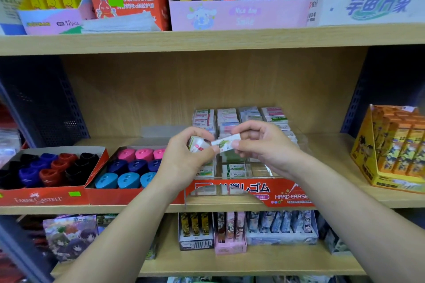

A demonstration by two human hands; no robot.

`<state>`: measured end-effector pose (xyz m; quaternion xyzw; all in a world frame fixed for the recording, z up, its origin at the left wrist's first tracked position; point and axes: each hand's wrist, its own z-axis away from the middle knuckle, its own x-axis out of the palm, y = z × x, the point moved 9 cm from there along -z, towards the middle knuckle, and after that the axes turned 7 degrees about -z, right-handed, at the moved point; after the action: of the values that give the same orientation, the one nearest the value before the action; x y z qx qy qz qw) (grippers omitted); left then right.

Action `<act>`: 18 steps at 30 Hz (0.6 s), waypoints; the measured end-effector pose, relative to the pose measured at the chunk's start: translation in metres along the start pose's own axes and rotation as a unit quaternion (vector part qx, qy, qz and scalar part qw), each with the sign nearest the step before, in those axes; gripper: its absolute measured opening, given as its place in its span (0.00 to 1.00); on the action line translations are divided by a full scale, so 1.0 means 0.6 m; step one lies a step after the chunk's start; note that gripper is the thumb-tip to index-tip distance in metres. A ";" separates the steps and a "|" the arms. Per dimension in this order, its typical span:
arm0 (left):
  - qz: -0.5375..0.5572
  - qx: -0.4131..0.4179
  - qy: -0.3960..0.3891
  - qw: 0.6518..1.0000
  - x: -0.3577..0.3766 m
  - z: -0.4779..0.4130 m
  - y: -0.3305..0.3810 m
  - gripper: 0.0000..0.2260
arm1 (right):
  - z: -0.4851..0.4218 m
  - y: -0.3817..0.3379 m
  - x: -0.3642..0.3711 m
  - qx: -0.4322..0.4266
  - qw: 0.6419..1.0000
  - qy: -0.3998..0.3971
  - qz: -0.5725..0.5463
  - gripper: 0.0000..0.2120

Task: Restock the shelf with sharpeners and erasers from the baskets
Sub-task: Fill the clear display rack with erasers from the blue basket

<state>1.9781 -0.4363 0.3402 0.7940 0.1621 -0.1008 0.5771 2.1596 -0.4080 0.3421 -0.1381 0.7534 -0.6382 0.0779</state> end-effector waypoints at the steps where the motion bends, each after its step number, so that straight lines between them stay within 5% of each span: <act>1: -0.003 0.002 -0.005 1.000 0.007 -0.001 0.001 0.07 | 0.003 0.002 -0.005 0.002 1.000 0.003 0.012 0.10; 5: -0.035 -0.007 -0.004 0.999 0.029 -0.007 -0.001 0.09 | 0.018 -0.008 -0.059 -0.016 0.991 0.044 0.123 0.07; 10: -0.034 -0.031 -0.060 0.997 0.064 -0.015 -0.008 0.19 | 0.034 -0.064 -0.202 -0.069 0.930 0.212 0.292 0.04; 18: -0.024 -0.021 -0.029 0.999 0.075 -0.025 -0.010 0.07 | 0.005 -0.034 -0.239 -0.024 0.892 0.183 0.413 0.01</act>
<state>2.0173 -0.4138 0.3238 0.7740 0.1669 -0.1341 0.5958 2.2989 -0.3698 0.3530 0.3026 0.7584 -0.5444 0.1919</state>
